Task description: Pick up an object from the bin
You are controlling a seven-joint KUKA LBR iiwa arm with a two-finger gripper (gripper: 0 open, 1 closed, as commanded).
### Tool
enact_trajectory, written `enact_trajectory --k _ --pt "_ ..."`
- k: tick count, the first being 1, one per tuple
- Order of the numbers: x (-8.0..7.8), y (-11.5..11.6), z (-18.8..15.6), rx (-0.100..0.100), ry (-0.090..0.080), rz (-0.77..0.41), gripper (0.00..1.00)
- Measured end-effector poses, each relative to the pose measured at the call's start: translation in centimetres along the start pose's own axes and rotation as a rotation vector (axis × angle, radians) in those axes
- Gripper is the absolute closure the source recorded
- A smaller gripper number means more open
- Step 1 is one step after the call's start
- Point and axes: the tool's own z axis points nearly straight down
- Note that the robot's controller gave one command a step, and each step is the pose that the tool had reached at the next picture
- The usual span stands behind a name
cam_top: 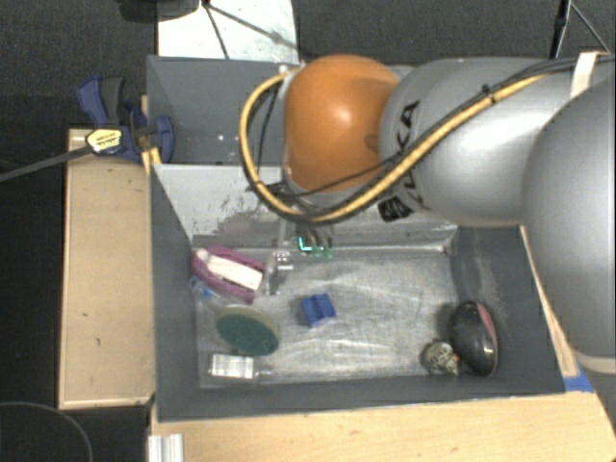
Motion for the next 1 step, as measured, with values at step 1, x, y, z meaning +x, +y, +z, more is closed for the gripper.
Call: enact_trajectory --k 1 --pt "4.08 1.18 10.13 -0.009 -0.022 0.113 0.00"
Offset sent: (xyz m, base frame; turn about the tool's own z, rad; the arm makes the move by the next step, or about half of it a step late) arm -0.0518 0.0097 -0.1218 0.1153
